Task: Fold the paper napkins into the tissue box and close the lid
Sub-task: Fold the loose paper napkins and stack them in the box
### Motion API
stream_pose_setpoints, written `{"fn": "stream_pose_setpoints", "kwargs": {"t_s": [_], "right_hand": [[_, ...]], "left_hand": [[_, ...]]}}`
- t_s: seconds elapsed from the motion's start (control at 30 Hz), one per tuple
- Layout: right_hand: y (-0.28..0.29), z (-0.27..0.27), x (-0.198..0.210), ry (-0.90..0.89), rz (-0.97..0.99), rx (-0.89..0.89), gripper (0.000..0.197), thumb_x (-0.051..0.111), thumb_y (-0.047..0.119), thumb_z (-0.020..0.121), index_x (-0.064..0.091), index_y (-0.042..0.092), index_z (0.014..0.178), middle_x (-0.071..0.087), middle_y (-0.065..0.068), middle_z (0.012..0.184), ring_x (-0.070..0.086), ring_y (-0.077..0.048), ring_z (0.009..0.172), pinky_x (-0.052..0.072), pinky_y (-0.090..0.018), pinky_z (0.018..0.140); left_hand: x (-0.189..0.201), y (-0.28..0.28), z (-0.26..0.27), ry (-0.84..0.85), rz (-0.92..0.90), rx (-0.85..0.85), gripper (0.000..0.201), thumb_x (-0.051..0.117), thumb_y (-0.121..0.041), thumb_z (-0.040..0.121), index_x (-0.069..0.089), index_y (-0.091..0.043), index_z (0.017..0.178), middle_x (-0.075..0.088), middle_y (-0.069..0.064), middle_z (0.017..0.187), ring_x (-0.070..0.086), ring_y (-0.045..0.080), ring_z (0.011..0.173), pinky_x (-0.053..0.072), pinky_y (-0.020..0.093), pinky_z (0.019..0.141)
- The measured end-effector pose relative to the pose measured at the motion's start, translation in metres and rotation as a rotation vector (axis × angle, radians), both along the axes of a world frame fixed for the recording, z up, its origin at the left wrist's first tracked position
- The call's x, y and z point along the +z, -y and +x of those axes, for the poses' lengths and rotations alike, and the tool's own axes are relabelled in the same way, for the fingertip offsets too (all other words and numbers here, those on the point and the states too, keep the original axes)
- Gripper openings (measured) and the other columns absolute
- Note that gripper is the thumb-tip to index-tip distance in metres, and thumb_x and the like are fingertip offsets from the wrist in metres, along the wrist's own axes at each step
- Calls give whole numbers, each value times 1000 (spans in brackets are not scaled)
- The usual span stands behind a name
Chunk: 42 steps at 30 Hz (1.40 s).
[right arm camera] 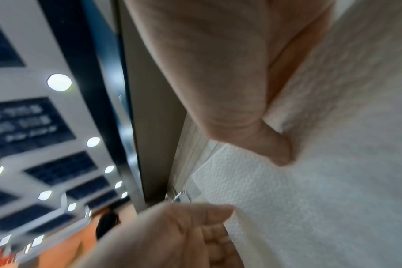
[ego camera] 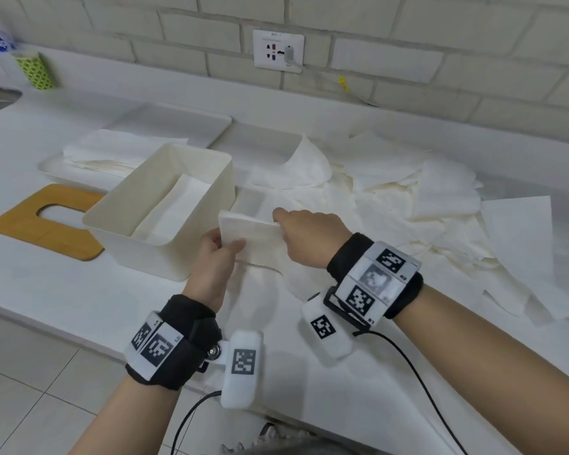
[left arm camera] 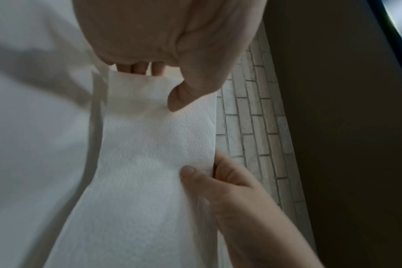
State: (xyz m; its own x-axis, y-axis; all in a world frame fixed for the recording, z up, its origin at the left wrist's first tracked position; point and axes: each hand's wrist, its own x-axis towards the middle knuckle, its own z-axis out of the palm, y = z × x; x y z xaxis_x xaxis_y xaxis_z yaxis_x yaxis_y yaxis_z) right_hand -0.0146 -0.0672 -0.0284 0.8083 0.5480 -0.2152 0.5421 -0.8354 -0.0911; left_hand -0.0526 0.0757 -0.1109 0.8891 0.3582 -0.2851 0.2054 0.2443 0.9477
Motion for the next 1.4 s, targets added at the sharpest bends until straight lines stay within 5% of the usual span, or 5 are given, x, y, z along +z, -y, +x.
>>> {"fn": "stream_pose_setpoints", "kwargs": {"t_s": [0.43, 0.77, 0.93, 1.23, 1.4], "right_hand": [[-1, -11, -2, -354, 1083, -314, 14, 32, 17, 100, 25, 13, 111, 51, 3, 92, 54, -19, 87, 44, -36, 83], [-11, -7, -17, -459, 1020, -338, 30, 29, 17, 101, 26, 11, 131, 45, 2, 111, 48, -17, 103, 37, -30, 93], [1, 12, -6, -407, 919, -278, 38, 43, 14, 96, 29, 10, 131, 50, -3, 123, 51, -18, 109, 42, -30, 93], [-21, 59, 40, -46, 926, -70, 28, 50, -3, 85, 43, 16, 104, 49, 2, 82, 54, -23, 67, 53, -37, 60], [-54, 72, 65, 113, 1039, 5, 36, 39, -11, 84, 50, 9, 113, 42, -9, 86, 48, -22, 57, 55, -34, 53]], "left_hand": [[38, 25, -7, 347, 455, -93, 33, 40, 10, 92, 29, -19, 101, 45, -3, 105, 49, -18, 86, 39, 1, 70], [32, 16, -9, 268, 420, -125, 41, 50, 4, 92, 24, -17, 115, 49, -9, 112, 52, -18, 93, 42, 2, 75], [49, 0, -18, 120, 466, -277, 55, 64, -17, 66, 36, -21, 114, 57, 6, 117, 59, 22, 107, 51, 45, 90], [105, -48, -25, 77, 483, -303, 88, 73, -27, 42, 40, -37, 123, 69, 4, 92, 68, 16, 76, 56, 37, 69], [135, -85, -15, 99, 769, -195, 30, 68, -8, 78, 62, -35, 90, 57, 8, 86, 52, 8, 51, 44, 17, 47]]}}
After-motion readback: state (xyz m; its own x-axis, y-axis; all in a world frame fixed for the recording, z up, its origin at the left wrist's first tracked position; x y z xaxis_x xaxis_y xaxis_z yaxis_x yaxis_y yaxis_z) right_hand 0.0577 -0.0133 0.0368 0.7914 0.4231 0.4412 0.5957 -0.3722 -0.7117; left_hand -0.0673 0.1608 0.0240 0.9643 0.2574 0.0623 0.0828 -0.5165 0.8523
